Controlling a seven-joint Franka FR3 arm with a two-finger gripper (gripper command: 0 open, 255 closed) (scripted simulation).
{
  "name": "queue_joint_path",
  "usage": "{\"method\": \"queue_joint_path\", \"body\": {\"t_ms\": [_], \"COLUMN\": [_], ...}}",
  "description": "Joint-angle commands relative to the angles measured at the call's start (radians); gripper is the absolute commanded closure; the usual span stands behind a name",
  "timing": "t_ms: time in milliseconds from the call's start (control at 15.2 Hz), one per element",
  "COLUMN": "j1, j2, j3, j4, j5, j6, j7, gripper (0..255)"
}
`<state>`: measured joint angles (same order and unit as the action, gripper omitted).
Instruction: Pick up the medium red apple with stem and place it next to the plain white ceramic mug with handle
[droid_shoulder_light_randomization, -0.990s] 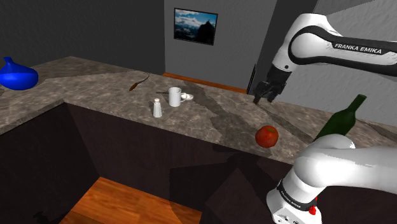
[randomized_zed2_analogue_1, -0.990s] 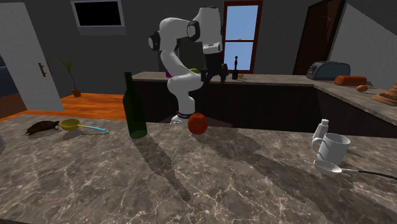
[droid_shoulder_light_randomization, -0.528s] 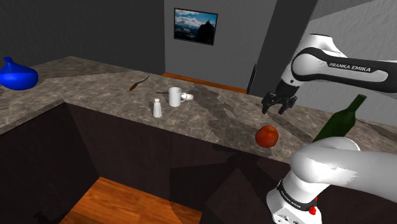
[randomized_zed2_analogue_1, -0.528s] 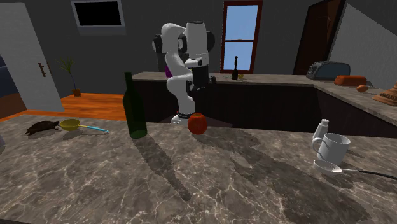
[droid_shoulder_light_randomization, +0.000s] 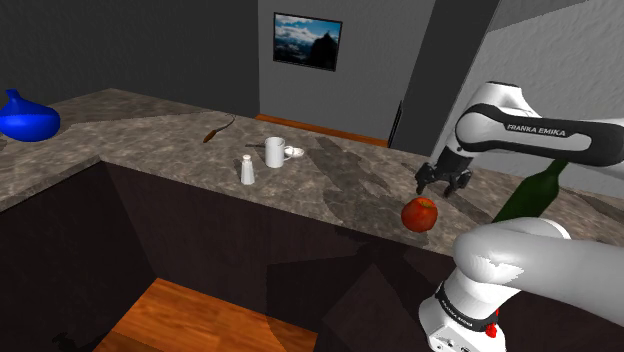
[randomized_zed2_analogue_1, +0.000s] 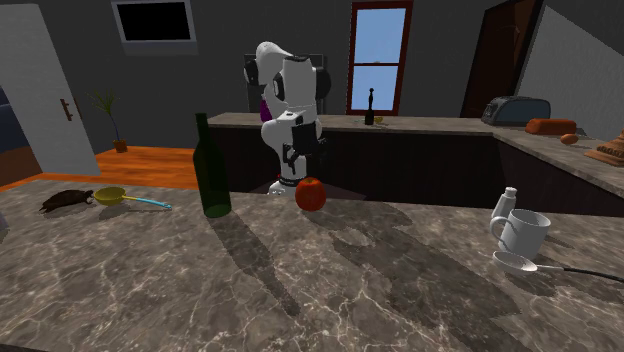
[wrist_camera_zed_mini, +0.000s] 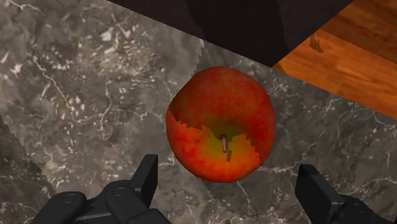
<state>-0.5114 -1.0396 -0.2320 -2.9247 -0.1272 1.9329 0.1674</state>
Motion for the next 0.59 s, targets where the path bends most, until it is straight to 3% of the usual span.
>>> {"method": "queue_joint_path", "body": {"t_ms": [0, 528], "j1": [-0.001, -0.002], "j2": [0.010, 0.019], "j3": [-0.003, -0.006], "j4": [-0.025, -0.043], "j5": [-0.003, -0.006], "j6": [0.035, 0.062], "j7": [0.002, 0.003], "gripper": [0, 0]}}
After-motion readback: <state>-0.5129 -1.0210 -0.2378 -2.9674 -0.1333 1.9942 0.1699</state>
